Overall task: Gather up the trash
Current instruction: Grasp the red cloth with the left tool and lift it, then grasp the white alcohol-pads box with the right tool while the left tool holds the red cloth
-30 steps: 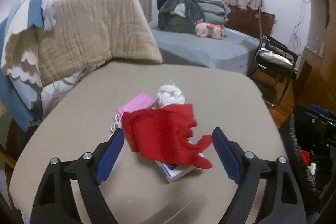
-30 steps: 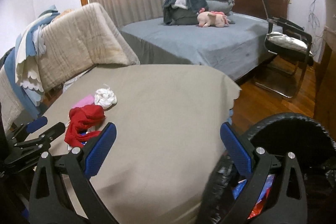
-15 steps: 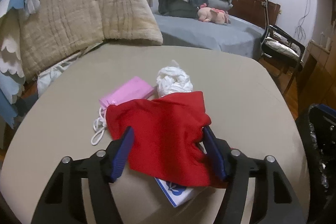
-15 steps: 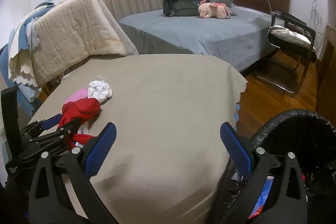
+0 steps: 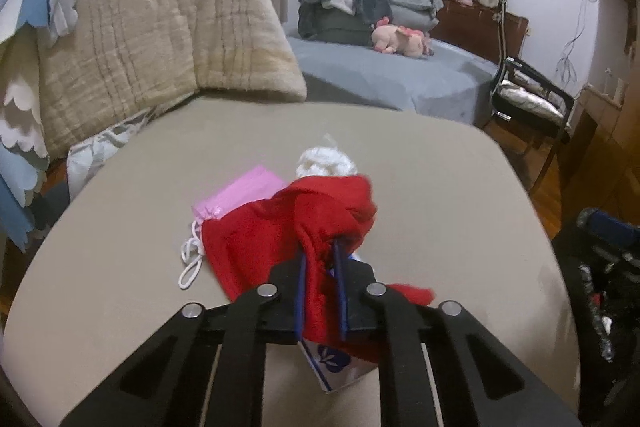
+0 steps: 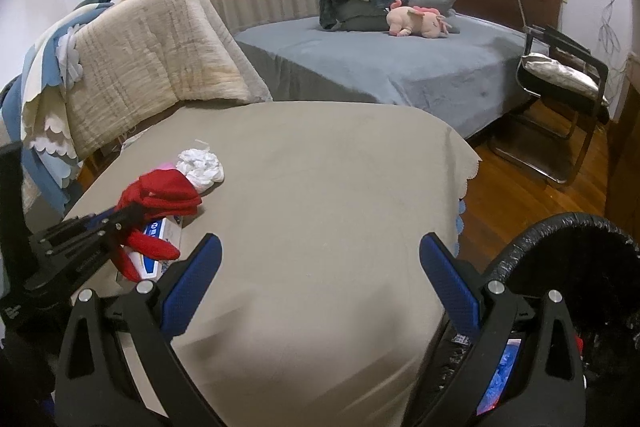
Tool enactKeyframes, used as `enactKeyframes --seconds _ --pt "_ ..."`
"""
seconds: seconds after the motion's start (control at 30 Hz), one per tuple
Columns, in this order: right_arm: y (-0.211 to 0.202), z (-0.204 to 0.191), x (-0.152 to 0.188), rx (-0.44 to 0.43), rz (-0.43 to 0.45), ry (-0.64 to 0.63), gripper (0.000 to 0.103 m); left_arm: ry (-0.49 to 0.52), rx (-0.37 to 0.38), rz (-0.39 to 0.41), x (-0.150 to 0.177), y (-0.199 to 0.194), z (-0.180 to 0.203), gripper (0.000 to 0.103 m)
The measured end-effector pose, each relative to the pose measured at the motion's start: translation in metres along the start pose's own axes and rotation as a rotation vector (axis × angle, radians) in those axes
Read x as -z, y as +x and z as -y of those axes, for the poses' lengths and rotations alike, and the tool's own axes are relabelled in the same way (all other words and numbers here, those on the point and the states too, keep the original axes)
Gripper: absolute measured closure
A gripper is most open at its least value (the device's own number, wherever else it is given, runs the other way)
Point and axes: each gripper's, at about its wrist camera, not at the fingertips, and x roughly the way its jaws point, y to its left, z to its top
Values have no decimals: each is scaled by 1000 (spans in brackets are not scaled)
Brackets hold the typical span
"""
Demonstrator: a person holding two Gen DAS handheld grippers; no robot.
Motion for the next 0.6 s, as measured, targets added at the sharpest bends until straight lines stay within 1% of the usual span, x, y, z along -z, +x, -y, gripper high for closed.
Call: enactKeyframes --seconds 0.13,0.27,0.43,0.6 --pt "-1 -2 -1 -5 5 -1 7 -11 26 47 -8 -18 -1 92" --pt "-4 -6 -3 -10 12 -5 6 -27 30 70 -10 -33 -5 92" --pt "-6 -13 -3 -19 16 -11 7 -55 14 96 -8 -53 -17 92" --pt "-5 -28 -1 -39 14 -25 7 -75 -23 104 -2 -68 -33 92"
